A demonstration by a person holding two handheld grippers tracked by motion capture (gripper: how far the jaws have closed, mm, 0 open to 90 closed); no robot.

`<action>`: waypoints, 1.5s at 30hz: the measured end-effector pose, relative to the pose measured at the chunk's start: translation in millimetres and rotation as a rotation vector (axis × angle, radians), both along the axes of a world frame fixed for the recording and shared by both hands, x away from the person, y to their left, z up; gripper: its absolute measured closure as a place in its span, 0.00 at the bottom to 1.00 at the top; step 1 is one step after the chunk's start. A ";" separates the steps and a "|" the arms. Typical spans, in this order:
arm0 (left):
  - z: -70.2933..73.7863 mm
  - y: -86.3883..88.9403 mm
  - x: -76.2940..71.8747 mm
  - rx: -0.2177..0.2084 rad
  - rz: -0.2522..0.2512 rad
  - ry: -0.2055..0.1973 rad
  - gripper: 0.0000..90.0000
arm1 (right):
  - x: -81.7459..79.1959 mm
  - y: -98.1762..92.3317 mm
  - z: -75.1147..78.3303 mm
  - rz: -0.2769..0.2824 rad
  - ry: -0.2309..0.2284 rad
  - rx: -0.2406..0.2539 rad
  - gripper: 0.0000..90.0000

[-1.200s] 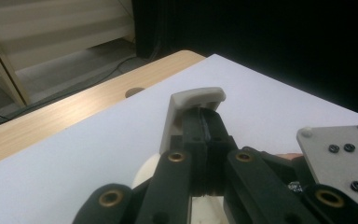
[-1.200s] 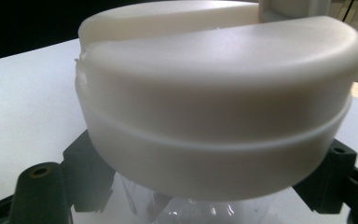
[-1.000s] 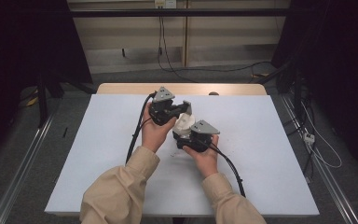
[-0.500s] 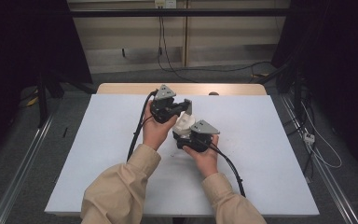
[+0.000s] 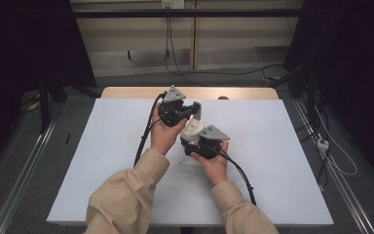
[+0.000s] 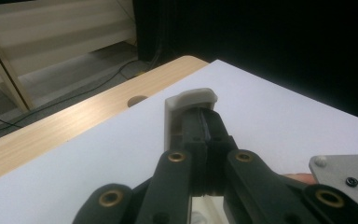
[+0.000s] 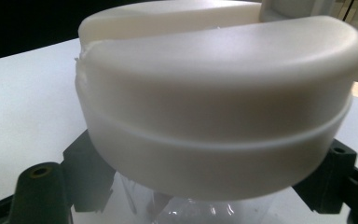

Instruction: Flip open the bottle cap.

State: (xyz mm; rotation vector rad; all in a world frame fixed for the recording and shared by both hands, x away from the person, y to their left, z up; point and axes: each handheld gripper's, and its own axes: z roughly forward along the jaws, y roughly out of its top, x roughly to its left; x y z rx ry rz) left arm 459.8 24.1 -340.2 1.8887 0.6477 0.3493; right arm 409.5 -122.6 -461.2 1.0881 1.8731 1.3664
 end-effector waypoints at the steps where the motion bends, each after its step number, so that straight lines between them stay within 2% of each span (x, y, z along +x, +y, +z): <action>1: 0.2 -0.4 0.1 0.000 0.001 -0.001 1.00 | 0.1 -0.1 -0.1 0.000 -0.002 -0.001 0.22; 27: -1.4 -5.7 8.5 -0.017 -0.005 0.003 1.00 | 0.1 -0.1 -0.1 0.000 0.000 -0.002 0.22; 45: -4.1 -9.6 12.5 -0.009 -0.007 0.005 1.00 | 0.2 0.0 -0.1 0.001 0.001 -0.004 0.22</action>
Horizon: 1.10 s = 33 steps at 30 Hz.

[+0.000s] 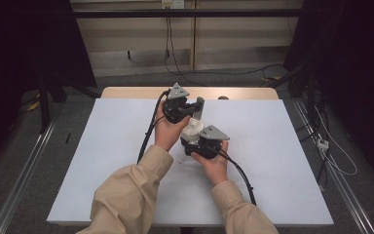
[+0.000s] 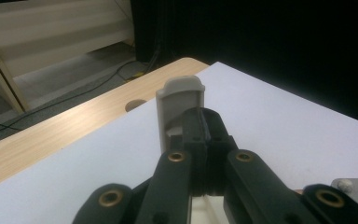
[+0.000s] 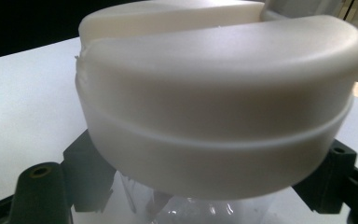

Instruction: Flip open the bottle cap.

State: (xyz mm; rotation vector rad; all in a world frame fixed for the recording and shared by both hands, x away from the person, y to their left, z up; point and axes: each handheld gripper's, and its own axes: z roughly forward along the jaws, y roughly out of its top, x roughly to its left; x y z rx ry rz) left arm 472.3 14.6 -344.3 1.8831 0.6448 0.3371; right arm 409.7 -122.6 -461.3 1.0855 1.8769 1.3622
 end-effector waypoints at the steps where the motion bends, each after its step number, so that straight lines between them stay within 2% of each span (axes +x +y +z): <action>1: -0.1 0.0 0.2 0.002 -0.001 -0.001 1.00 | -0.1 0.1 0.0 -0.001 0.000 -0.001 0.22; 21: -4.7 -3.5 5.1 -0.004 0.000 0.018 1.00 | 0.0 -0.1 0.0 0.003 -0.001 -0.005 0.22; 33: -9.5 -11.2 5.5 0.014 -0.027 0.029 1.00 | 0.0 0.0 0.0 0.005 -0.003 -0.010 0.22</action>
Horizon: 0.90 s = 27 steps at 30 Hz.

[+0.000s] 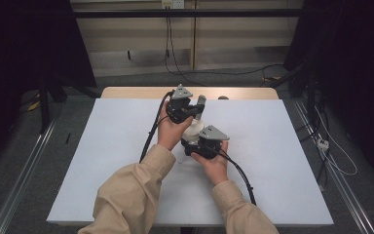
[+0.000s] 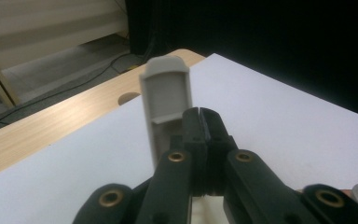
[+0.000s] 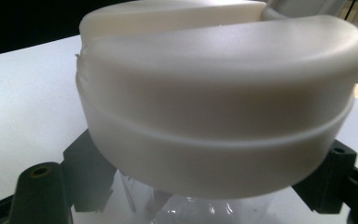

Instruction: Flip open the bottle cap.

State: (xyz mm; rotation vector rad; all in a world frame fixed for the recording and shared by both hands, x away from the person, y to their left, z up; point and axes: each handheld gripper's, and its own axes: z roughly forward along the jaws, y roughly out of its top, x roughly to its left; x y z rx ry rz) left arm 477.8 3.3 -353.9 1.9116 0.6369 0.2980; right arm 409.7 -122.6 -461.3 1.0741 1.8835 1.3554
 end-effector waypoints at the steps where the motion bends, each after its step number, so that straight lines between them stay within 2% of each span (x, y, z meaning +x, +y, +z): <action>1: -0.1 -1.3 -0.3 -0.006 -0.002 0.007 1.00 | -0.1 0.1 0.0 0.000 0.000 -0.001 0.22; 4: 1.0 -2.9 0.0 0.003 -0.006 -0.005 1.00 | -0.3 0.4 0.0 0.001 -0.004 -0.005 0.22; 18: 3.0 7.8 0.7 0.031 0.018 -0.002 1.00 | -0.2 0.3 0.0 0.002 -0.002 -0.004 0.22; 27: 0.7 10.1 5.2 0.008 0.029 0.006 1.00 | -0.2 0.4 -0.1 0.001 -0.006 -0.009 0.22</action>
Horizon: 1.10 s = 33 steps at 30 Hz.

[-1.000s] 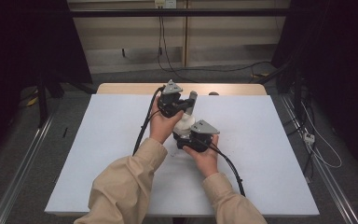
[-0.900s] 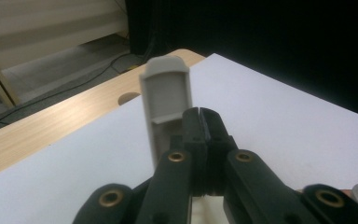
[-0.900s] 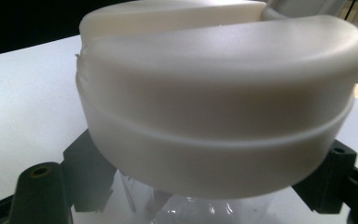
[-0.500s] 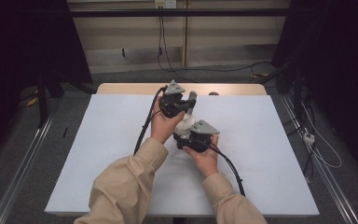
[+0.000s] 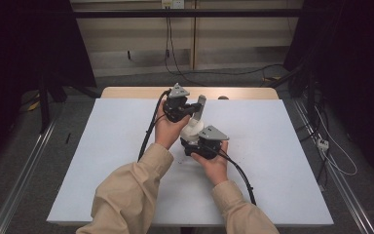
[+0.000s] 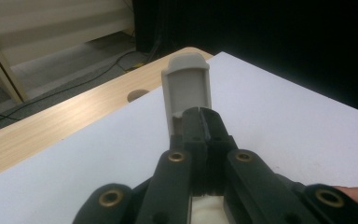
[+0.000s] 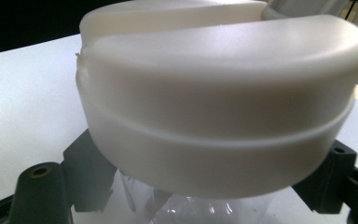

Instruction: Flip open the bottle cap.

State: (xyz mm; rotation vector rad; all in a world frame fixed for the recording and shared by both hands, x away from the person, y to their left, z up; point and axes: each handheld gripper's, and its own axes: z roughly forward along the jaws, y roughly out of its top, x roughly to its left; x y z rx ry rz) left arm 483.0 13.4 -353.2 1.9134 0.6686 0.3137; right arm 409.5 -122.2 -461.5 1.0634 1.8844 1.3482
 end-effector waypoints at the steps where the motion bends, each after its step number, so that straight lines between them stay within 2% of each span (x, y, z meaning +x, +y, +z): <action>1: -0.3 -0.4 0.3 0.002 0.002 0.000 1.00 | 0.0 -0.1 0.0 0.000 0.000 0.000 0.22; 7: -3.7 -2.6 2.1 -0.007 0.003 0.010 1.00 | -0.1 0.2 0.0 -0.001 0.000 -0.003 0.22; 12: -5.0 -3.7 3.0 -0.005 0.008 0.011 1.00 | -0.1 0.1 0.1 0.000 0.001 -0.008 0.22; 14: -6.5 -4.2 3.5 0.009 0.000 0.014 1.00 | -0.1 0.2 0.1 0.002 0.000 -0.010 0.22; 16: -6.8 -5.7 2.4 -0.001 -0.002 0.015 1.00 | -0.1 0.5 0.1 0.003 -0.002 -0.020 0.21; 33: -9.2 -8.7 4.3 0.003 -0.009 0.013 1.00 | 0.0 0.8 -0.1 0.002 -0.002 -0.024 0.21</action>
